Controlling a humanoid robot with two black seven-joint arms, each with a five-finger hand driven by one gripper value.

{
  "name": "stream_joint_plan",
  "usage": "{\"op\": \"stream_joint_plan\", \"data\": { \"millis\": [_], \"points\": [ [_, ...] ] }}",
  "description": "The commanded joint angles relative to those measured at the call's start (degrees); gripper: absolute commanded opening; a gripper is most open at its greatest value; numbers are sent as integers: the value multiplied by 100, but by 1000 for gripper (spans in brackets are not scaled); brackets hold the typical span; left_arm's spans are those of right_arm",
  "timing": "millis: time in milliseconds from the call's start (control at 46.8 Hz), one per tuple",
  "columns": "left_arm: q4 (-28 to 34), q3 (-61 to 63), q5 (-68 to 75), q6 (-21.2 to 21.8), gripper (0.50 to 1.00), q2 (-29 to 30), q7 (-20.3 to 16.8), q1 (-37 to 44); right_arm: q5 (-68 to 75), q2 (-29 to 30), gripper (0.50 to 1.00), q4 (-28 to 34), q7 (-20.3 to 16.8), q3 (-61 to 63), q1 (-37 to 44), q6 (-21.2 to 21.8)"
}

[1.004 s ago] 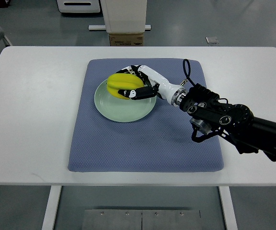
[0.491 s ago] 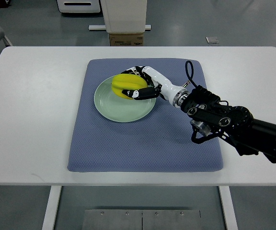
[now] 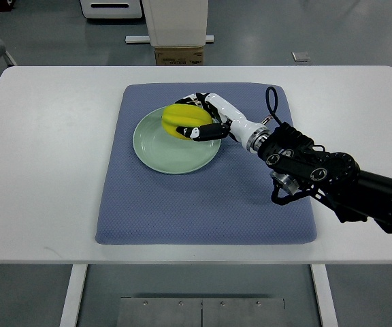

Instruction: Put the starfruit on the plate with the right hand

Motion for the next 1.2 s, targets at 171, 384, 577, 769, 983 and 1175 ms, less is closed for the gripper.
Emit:
{"op": "stream_joint_plan", "data": {
  "millis": [171, 384, 577, 769, 983, 1175],
  "points": [
    [0, 0, 0, 0, 1000, 0, -1, 0, 30, 0, 989, 8, 4, 16, -4, -74],
    [0, 0, 0, 0, 1000, 0, -1, 0, 145, 0, 991, 17, 22, 323, 5, -267],
    [0, 0, 0, 0, 1000, 0, -1, 0, 233, 0, 1000, 26, 22, 1246, -118, -320],
    [0, 0, 0, 0, 1000, 0, -1, 0, 233, 0, 1000, 17, -4, 1888, -171, -311],
    [0, 0, 0, 0, 1000, 0, -1, 0, 399, -448, 1000, 9, -373, 2011, -425, -320],
    [0, 0, 0, 0, 1000, 0, -1, 0, 936, -1019, 1000, 0, -567, 2108, -601, -311]
  ]
}}
